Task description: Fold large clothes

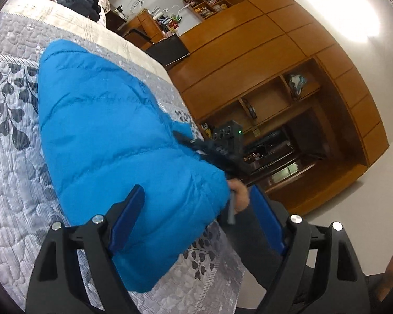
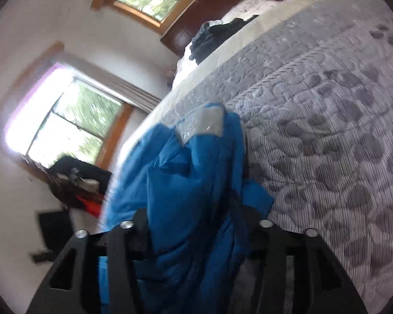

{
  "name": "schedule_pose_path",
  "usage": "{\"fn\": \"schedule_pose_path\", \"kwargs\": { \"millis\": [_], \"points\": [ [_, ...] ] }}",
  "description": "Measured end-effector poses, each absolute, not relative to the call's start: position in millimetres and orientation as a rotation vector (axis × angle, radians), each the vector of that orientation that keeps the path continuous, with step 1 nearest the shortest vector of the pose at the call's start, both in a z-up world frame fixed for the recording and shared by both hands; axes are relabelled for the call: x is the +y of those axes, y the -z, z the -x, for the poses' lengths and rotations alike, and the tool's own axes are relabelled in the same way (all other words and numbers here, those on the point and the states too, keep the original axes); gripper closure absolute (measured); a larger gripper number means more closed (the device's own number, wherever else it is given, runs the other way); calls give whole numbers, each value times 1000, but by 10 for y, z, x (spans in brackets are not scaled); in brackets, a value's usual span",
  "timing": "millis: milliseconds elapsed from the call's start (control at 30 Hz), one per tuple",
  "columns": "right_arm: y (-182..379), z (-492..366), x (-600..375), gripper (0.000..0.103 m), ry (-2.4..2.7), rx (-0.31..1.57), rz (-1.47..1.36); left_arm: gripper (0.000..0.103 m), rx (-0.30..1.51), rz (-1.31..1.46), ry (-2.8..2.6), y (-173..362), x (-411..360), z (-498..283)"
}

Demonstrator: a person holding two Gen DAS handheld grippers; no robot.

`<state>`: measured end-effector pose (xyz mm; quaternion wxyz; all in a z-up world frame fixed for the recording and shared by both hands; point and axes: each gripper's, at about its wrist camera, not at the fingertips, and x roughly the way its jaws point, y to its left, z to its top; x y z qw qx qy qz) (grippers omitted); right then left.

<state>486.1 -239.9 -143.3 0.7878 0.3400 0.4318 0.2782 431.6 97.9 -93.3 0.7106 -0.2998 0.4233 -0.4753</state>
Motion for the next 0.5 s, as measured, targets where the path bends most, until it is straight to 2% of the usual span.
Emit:
{"fn": "schedule_pose_path", "kwargs": {
  "millis": [133, 200, 267, 300, 333, 433, 500],
  "points": [
    [1058, -4824, -2422, 44, -630, 873, -744, 21, 945, 669, 1058, 992, 938, -4325],
    [1015, -4865, -2337, 41, -631, 948, -718, 21, 943, 678, 1065, 1015, 972, -4311],
    [1031, -4899, -2236, 43, -658, 1003, -697, 21, 944, 677, 1057, 1045, 980, -4278],
    [1004, -4919, -2156, 60, -659, 1014, -657, 21, 946, 681, 1052, 1056, 975, -4280],
    [967, -4938, -2136, 84, -656, 1004, -629, 20, 949, 682, 1048, 1058, 983, -4282],
    [832, -4857, -2224, 92, -653, 904, -610, 20, 952, 692, 1072, 1040, 956, -4265],
    [970, -4848, -2244, 93, -613, 900, -584, 20, 948, 684, 1088, 994, 928, -4265]
  ]
}}
